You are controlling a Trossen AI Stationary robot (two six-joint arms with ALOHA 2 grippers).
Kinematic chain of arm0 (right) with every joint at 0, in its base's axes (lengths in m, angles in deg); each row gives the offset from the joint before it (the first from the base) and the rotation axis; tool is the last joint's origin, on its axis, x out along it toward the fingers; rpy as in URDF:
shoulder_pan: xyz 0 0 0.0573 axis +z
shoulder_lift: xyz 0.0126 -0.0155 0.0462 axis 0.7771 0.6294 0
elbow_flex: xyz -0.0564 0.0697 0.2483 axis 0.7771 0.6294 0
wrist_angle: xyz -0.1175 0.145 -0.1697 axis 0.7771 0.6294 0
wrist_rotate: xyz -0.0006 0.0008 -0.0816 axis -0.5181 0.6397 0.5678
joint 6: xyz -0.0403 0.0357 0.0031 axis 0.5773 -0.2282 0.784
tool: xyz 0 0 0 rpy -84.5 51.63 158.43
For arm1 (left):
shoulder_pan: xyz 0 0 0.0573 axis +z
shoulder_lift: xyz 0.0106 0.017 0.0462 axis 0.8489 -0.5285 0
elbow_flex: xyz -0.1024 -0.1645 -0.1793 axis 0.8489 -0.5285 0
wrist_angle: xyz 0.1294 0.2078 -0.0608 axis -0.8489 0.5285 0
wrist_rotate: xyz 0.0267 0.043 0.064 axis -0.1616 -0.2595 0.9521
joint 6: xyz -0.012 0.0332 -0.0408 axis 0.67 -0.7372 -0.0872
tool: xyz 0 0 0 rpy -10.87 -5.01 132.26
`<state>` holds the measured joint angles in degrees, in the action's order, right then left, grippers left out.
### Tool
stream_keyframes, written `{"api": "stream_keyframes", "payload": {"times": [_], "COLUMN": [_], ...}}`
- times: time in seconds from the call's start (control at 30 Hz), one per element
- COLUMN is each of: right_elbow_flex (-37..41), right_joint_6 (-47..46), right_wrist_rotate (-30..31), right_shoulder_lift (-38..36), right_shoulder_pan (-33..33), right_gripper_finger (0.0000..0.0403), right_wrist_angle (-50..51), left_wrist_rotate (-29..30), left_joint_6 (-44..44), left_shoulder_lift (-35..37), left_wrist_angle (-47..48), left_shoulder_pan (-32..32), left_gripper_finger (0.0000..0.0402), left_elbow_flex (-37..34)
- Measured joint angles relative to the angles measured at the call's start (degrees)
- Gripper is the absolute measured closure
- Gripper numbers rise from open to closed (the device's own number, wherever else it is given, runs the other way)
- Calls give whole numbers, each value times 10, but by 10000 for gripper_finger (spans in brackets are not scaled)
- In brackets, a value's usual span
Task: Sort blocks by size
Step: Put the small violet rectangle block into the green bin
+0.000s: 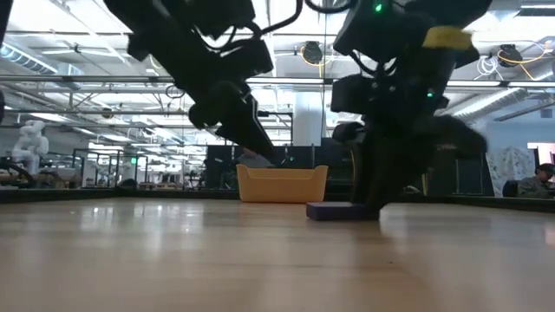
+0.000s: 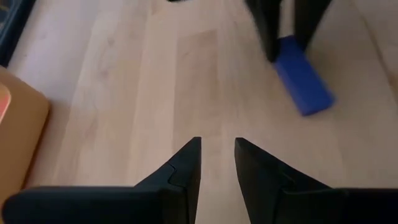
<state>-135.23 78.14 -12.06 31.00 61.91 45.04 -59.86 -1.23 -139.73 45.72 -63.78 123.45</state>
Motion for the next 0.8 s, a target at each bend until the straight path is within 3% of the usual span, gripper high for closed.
{"api": "stream_keyframes", "payload": {"times": [0.4,0.63,0.8], "right_elbow_flex": [2,2,2], "right_joint_6": [21,83,118], "right_wrist_rotate": [82,77,31], "right_shoulder_lift": [-17,-48,-50], "right_shoulder_pan": [-88,-165,-226], "right_gripper_finger": [314,314,314], "right_wrist_angle": [25,34,29], "left_wrist_rotate": [-145,-277,-311], "left_joint_6": [-114,-124,-124], "left_shoulder_lift": [0,0,0], "left_wrist_angle": [-30,-94,-134], "left_shoulder_pan": [149,246,280], "left_gripper_finger": [301,301,301], "left_elbow_flex": [0,0,0]}}
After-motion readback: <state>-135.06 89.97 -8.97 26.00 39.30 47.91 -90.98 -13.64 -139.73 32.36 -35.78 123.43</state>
